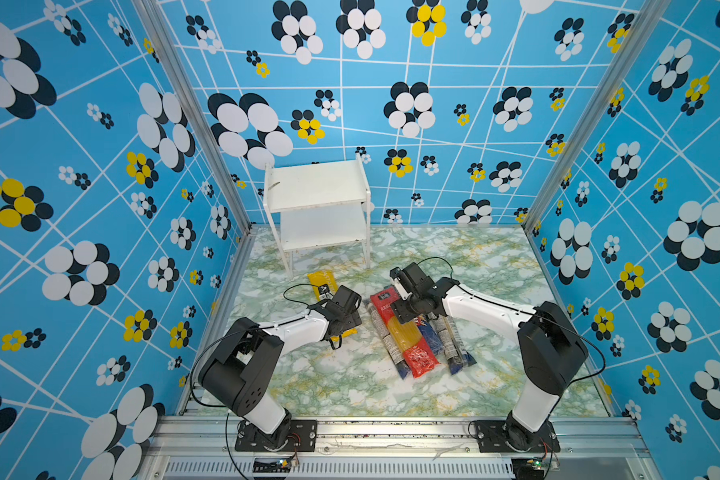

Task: Place and organize the pasta boxes and bags onto the shelf
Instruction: 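Close the left gripper on the yellow bag while the right hovers over the red bag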

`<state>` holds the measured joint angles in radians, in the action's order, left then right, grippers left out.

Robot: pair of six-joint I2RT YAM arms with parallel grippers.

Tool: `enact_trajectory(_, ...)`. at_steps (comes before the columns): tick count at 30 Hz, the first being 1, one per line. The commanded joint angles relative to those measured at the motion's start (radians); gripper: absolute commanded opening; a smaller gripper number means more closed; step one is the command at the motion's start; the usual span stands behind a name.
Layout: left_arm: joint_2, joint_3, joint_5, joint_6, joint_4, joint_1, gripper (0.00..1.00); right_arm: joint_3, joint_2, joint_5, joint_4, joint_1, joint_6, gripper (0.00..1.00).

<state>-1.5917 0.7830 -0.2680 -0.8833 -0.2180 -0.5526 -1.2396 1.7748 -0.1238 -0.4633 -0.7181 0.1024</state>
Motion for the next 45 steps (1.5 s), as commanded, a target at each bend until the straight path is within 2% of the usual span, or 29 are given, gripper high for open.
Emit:
enact_trajectory(1,-0.023,0.015,-0.035,-0.016,-0.052,-0.009,0.99,0.013,-0.029,-0.020,0.001,0.008,0.017,0.75)
enact_trajectory(15,-0.019,-0.012,-0.103,0.007,-0.145,-0.040,1.00,0.026,-0.037,-0.010,0.008,0.021,0.026,0.75)
enact_trajectory(20,-0.001,-0.018,-0.130,0.070,-0.171,-0.038,0.94,0.027,-0.036,-0.005,0.013,0.023,0.028,0.75)
enact_trajectory(24,0.009,-0.033,-0.081,0.118,-0.152,-0.038,0.94,0.027,-0.036,-0.001,0.014,0.024,0.031,0.75)
enact_trajectory(29,0.051,-0.130,-0.014,0.143,-0.015,-0.038,0.94,0.030,-0.033,0.002,0.017,0.024,0.033,0.75)
enact_trajectory(34,0.065,-0.156,0.000,0.140,0.017,-0.038,0.88,0.028,-0.033,0.005,0.019,0.023,0.033,0.75)
enact_trajectory(41,0.052,-0.138,-0.021,0.137,-0.014,-0.038,0.86,0.027,-0.032,0.008,0.019,0.025,0.033,0.74)
enact_trajectory(45,0.037,-0.128,-0.016,0.136,-0.011,-0.038,0.77,0.028,-0.031,0.008,0.020,0.025,0.034,0.75)
